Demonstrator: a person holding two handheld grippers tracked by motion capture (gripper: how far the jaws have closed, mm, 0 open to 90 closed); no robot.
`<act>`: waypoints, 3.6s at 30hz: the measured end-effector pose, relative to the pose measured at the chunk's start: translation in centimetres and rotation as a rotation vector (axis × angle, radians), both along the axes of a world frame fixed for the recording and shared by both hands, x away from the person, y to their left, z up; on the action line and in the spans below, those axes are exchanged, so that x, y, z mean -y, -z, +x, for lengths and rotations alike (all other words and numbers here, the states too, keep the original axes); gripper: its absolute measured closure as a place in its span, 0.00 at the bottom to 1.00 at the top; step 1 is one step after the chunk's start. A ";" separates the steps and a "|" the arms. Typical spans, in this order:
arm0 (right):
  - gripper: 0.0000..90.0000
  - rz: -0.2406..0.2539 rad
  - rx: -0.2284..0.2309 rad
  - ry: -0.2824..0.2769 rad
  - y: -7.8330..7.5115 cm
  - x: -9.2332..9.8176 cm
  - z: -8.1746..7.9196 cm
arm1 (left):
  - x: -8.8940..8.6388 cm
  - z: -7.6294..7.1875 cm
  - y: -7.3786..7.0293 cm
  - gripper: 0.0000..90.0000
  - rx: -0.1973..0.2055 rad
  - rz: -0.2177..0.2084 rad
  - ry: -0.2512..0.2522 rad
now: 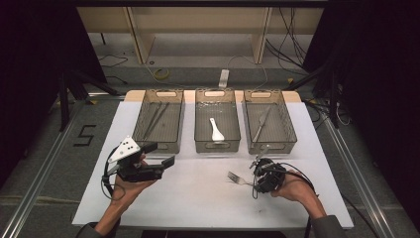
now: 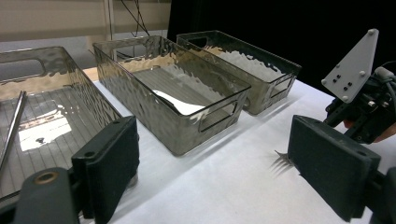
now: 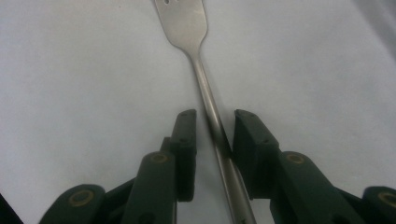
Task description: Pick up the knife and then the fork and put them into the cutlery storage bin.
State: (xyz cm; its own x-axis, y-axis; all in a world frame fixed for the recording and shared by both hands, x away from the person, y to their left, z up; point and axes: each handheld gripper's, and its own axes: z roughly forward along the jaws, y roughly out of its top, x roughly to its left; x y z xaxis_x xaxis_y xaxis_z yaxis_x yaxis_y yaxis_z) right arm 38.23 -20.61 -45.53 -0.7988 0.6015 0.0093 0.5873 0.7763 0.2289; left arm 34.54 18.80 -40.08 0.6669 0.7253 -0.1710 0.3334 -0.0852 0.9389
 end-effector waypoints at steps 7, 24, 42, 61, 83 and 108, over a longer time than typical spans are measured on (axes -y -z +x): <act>0.83 -0.004 0.004 0.003 0.0 0.0 0.0 | 0.1 0.0 0.0 0.18 0.000 0.002 0.002; 0.92 -0.014 0.000 -0.015 0.0 -0.3 0.0 | 0.0 0.0 0.0 0.18 0.001 0.009 0.006; 0.94 -0.011 0.014 -0.047 -0.2 -0.3 -0.1 | 0.0 0.0 0.0 0.18 0.003 0.014 0.001; 0.94 0.146 0.157 0.016 -3.7 1.8 0.3 | 0.0 0.0 0.0 0.18 0.002 0.003 -0.004; 0.94 0.266 0.298 0.095 -8.3 2.2 3.2 | -0.1 0.0 0.0 0.18 0.000 -0.001 -0.011; 0.94 0.294 0.370 0.335 -10.6 3.9 11.5 | -0.2 0.0 0.0 0.18 0.004 -0.010 -0.013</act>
